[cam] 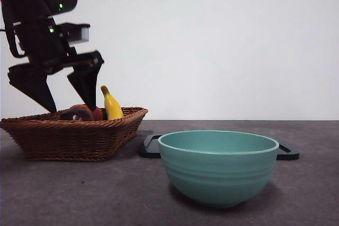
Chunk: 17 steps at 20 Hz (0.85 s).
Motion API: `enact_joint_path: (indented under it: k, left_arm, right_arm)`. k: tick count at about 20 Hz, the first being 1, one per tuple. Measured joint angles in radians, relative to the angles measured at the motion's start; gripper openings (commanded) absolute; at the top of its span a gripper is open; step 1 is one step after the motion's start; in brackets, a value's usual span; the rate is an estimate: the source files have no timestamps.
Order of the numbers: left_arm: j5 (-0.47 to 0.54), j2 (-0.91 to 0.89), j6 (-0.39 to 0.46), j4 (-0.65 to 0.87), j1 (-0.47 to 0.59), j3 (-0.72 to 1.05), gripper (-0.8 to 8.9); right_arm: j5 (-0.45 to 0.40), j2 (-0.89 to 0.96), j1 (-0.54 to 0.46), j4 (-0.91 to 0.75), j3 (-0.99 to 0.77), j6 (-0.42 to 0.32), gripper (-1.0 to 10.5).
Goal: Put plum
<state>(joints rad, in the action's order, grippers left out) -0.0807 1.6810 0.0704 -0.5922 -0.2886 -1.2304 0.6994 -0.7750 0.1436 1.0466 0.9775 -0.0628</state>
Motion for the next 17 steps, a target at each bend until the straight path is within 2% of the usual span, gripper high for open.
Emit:
enact_joint_path:
  k: [4, 5, 8, 10, 14, 17]
  left_arm:
    - [0.002, 0.071, 0.014, 0.024, -0.002, -0.001, 4.80]
    - [0.002, 0.072, 0.016, 0.031, -0.002, -0.001, 4.24]
    - [0.002, 0.074, 0.018, 0.031, -0.003, -0.001, 3.70]
    - [0.001, 0.074, 0.018, 0.026, -0.005, -0.001, 3.00]
    - [0.001, 0.072, 0.018, 0.013, -0.005, -0.005, 3.00]
    - [0.003, -0.025, 0.018, -0.031, -0.013, -0.013, 3.00]
  right_arm:
    - [0.000, 0.000, 0.000, 0.000, 0.000, 0.000, 4.0]
    - [0.000, 0.000, 0.000, 0.000, 0.000, 0.000, 4.0]
    - [0.000, 0.000, 0.000, 0.000, 0.000, 0.000, 4.0]
    - [0.000, 0.000, 0.000, 0.000, 0.000, 0.000, 4.0]
    - [0.000, 0.000, 0.000, 0.000, 0.000, 0.000, 4.0]
    - [0.000, 0.000, 0.000, 0.000, 0.000, 0.000, 4.0]
